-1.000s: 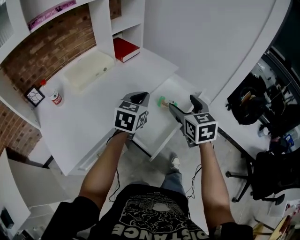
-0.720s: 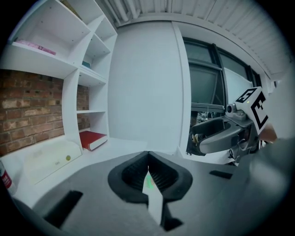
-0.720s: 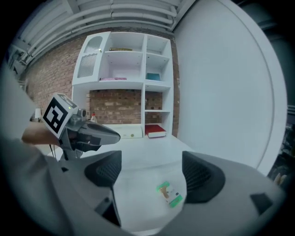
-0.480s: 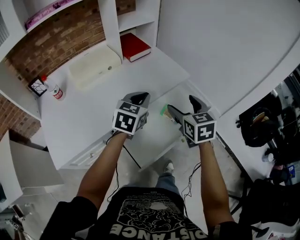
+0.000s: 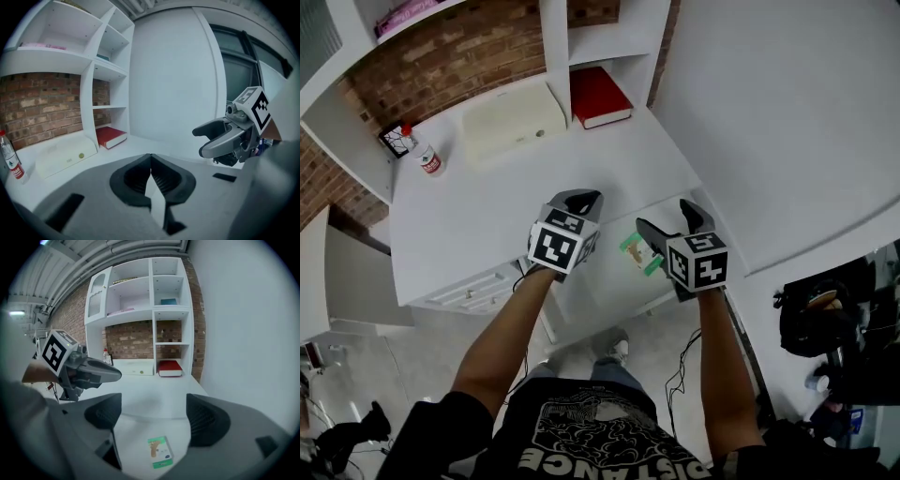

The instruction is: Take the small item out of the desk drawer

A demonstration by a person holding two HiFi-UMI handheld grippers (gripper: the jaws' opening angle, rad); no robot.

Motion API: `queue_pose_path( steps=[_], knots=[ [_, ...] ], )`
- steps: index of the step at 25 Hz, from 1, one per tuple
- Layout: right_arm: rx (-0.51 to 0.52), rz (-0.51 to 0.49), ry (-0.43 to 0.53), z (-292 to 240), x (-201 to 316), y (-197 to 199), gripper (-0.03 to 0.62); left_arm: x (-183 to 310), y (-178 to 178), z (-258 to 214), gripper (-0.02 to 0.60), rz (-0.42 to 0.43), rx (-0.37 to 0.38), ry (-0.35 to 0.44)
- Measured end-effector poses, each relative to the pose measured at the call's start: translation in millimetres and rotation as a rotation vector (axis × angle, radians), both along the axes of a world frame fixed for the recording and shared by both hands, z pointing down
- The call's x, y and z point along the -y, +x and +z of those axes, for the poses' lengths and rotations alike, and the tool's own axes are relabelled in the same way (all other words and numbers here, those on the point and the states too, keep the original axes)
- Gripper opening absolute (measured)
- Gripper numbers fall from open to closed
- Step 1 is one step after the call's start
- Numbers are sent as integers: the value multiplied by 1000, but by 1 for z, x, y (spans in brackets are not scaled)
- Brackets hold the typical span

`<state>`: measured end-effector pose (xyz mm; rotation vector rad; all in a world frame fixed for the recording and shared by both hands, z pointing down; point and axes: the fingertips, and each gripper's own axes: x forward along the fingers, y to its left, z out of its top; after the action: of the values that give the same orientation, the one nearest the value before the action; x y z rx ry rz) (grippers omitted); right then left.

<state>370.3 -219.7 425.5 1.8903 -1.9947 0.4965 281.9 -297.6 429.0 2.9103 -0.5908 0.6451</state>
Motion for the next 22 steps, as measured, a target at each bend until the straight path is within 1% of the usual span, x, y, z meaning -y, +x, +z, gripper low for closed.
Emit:
queue_pose_path(
  steps=[4,9,15,22],
  knots=[
    [7,-72,-32,9,13,7,439,5,0,5,5,-55,11,-17],
    [53,-142,-102,33,25,7,453,13,-4,17,5,-113,24,-30],
    [48,-212,-199,69,26,1,463,9,-11,34,5,-164,5,-62],
    [24,-283,-310,114,21,-1,466,-5,-18,65,5,-211,6,-106]
  ],
)
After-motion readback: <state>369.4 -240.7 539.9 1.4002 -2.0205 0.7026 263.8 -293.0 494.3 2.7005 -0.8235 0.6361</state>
